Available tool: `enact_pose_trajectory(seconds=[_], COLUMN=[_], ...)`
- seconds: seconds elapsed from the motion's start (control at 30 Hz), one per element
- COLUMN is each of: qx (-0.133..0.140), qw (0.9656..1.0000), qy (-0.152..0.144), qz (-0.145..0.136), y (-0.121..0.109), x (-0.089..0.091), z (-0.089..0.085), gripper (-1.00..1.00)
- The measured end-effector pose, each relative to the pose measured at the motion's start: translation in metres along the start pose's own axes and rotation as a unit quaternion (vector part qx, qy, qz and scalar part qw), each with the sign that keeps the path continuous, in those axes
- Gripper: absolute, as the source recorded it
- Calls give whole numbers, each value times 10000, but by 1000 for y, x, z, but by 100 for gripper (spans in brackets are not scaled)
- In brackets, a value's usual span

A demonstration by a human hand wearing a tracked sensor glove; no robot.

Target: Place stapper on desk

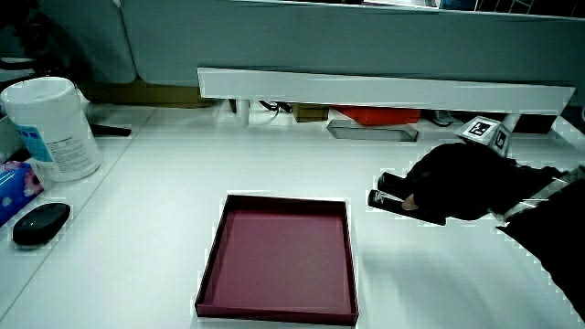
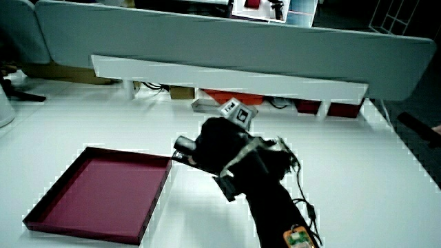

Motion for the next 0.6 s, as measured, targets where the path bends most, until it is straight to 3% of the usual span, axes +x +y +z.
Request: enact_pose_trajectory(seconds=[0.03,0.07,0.1,0.13,0.37,0.6], qx=[-299,45,-294,47,1,-120], qw=[9992,9999,9988,9996,9978,9967], qy=[235,19,256,94,165,22], qz=[-149,-147,-303,-278,-645,-808], y=[2,1,3,3,11,17], x=[7,10,17,21,52,66], z=[-1,-1,-3,-3,-15,-29], gripper=[0,0,0,0,0,0])
